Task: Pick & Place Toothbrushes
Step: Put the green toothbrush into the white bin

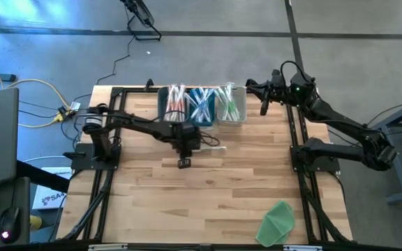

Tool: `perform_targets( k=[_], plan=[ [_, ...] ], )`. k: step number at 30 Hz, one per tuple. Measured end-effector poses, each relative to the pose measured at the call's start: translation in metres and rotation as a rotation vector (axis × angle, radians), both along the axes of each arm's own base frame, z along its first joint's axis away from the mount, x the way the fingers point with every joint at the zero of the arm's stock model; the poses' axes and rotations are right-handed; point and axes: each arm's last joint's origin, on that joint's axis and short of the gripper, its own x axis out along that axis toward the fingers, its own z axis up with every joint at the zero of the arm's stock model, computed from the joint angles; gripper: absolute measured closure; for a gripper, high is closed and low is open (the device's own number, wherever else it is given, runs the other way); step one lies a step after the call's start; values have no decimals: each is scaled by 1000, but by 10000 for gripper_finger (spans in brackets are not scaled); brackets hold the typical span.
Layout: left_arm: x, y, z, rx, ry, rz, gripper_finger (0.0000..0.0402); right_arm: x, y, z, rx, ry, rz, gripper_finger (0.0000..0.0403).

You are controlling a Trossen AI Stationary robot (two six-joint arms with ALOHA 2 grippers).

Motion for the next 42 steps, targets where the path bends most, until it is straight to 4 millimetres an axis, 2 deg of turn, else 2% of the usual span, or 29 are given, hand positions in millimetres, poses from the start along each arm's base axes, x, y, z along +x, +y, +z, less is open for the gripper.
perform_targets(
  k=[5,20,23,31,42],
  plan=[
    [-15,0,-5,26,-58,60,402,3,1,-1,-7,10,-24,400],
    [-4,2,3,94,-217,53,396,4,2,0,-18,6,-14,400],
    [-3,2,3,93,-222,56,372,4,2,-1,-13,9,7,400],
    [1,4,7,131,-275,85,267,4,4,-5,20,40,37,400],
    [4,7,-19,120,-193,113,254,3,4,-7,12,66,42,400]
  ],
)
